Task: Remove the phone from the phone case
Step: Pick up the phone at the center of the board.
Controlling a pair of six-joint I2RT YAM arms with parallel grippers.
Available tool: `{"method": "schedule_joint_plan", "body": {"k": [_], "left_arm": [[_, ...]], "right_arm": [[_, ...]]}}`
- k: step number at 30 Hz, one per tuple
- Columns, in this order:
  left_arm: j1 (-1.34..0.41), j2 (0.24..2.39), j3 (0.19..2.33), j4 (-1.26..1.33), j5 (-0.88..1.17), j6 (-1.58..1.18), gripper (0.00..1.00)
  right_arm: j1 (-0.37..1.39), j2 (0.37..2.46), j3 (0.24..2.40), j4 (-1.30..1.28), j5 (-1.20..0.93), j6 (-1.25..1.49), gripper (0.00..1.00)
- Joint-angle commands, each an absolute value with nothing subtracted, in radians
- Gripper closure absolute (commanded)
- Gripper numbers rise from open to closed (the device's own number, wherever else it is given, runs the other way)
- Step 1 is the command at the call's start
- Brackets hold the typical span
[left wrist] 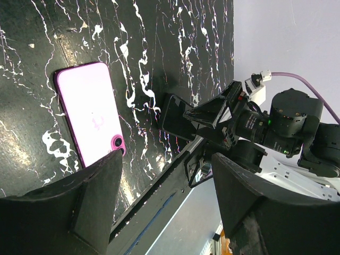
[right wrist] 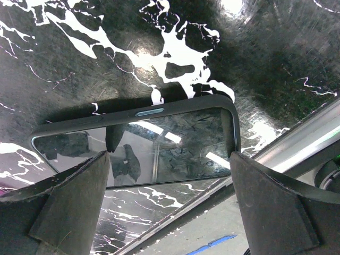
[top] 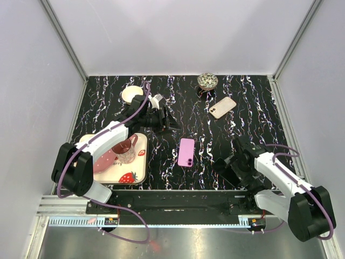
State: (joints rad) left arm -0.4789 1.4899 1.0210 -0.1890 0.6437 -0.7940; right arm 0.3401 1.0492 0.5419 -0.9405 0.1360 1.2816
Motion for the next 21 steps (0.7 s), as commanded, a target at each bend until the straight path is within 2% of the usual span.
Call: {"method": "schedule_joint_plan", "body": {"k": [1, 5, 9, 21], "left_arm": [[-0.483, 1.471, 1.035, -0.146, 0.658, -0.798, 0.30], [-0.483, 1.471, 1.038, -0.146, 0.660, -0.802, 0.30], [-0.485, 1.471, 1.040, -0.138, 0.670, -0.810, 0.30], [-0.485, 1.473, 1.029, -0.123, 0.675, -0.811, 0.30]], "right_arm": [[0.345, 1.034, 0.531, -0.905, 0.118, 1.318, 0.02], [0.345, 1.002, 0.482, -0.751, 0.014, 1.313, 0.02], [0.371, 0.976, 0.332, -0.481, -0.144, 1.396, 0.03], [0.397, 0.910, 0.353, -0.465, -0.121, 1.341, 0.02]]}}
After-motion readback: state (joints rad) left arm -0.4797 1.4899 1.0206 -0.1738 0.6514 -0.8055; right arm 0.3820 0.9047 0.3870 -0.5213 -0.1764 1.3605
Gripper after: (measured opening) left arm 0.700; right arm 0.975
